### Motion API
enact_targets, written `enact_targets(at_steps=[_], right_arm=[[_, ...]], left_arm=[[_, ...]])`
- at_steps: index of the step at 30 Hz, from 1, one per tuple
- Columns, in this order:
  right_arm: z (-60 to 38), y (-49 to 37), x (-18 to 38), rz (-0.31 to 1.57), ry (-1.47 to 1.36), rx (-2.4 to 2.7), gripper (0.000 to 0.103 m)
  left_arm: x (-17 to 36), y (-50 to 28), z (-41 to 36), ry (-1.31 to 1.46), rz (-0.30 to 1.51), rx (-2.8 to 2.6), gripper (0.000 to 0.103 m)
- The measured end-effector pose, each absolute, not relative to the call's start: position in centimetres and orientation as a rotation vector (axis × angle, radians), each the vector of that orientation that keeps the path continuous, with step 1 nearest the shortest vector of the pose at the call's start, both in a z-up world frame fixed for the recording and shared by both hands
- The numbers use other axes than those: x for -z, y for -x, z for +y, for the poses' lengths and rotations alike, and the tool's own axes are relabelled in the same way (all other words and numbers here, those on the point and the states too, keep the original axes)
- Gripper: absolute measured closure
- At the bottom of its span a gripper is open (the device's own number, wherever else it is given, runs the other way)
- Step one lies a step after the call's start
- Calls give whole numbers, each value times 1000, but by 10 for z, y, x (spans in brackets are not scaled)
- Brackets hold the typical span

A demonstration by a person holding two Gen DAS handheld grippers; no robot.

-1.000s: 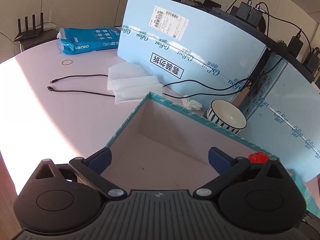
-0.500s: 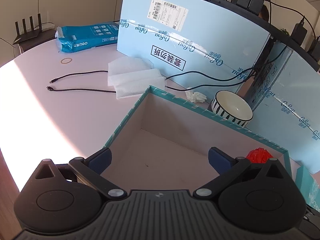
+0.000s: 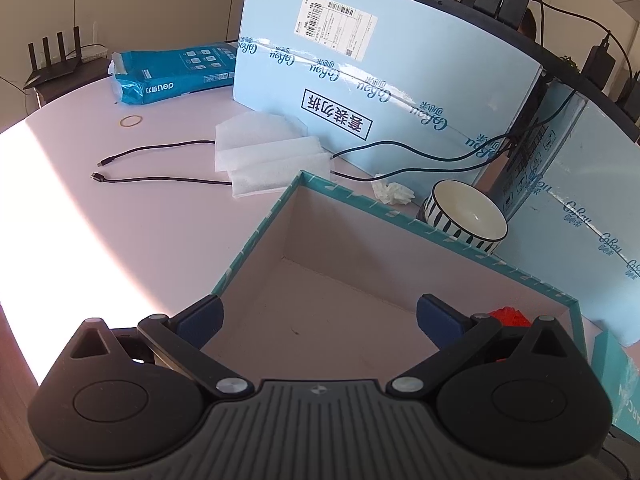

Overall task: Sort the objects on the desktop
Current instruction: 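Carry the red plastic bag with the right gripper over the white box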

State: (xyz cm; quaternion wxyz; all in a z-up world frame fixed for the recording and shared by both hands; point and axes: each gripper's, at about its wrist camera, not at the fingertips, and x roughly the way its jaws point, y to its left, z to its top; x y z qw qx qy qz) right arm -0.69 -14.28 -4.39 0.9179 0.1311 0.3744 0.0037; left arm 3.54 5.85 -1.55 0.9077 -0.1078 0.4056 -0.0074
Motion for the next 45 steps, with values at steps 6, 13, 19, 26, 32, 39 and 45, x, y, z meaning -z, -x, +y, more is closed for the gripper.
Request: enact_targets(at_steps=[6, 13, 19, 26, 32, 39, 45], right_arm=[[-137, 6, 44, 773, -265, -16, 42], [-133, 4, 44, 771, -270, -17, 41], [-121, 0, 45, 780, -262, -15, 41], [-114, -1, 46, 782, -250, -27, 41], [-115, -2, 48, 783, -254, -8, 41], [-115, -1, 49, 783, -262, -1, 41], [-115, -1, 50, 788, -264, 7, 41]], left_arm=[[16, -36, 60, 222, 838, 27, 0], [16, -36, 60, 220, 836, 37, 0], [17, -37, 59, 210, 840, 38, 0], [17, -37, 61, 212, 841, 50, 0], [17, -36, 62, 207, 841, 59, 0], [17, -37, 62, 207, 842, 65, 0], [18, -37, 63, 208, 841, 71, 0]])
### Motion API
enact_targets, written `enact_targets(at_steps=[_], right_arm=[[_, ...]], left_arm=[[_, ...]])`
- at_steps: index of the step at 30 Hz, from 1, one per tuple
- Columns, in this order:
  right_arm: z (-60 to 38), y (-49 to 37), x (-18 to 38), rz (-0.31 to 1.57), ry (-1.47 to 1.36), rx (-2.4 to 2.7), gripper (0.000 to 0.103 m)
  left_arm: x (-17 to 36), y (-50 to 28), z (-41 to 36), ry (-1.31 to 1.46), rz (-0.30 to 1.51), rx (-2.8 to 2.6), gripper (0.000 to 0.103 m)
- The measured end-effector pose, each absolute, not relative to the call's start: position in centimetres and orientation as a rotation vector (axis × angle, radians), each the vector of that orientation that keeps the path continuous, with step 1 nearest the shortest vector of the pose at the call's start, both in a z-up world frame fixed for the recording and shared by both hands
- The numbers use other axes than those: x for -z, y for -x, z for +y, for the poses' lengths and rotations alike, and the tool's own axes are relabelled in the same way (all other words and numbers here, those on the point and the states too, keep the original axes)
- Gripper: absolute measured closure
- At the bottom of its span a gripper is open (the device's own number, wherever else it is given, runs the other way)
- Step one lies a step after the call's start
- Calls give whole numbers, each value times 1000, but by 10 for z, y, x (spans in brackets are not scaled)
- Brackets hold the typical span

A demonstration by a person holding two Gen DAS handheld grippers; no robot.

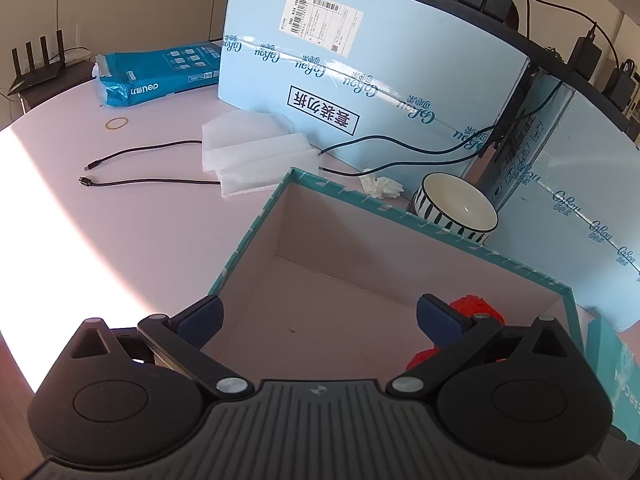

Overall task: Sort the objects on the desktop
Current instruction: 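Carry the red plastic bag with the right gripper over the white box, then lower the bag into the box and open the right gripper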

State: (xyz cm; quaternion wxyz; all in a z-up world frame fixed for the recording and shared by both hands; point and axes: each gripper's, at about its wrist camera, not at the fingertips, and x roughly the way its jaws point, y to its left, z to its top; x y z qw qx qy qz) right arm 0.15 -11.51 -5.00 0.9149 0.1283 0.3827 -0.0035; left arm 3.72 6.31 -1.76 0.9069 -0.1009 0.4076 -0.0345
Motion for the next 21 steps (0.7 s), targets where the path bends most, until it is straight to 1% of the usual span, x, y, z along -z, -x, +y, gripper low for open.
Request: enact_targets(at_steps=[21], right_arm=[[-119, -7, 61, 811, -274, 52, 41]], left_arm=[[19, -40, 63, 213, 845, 83, 0]])
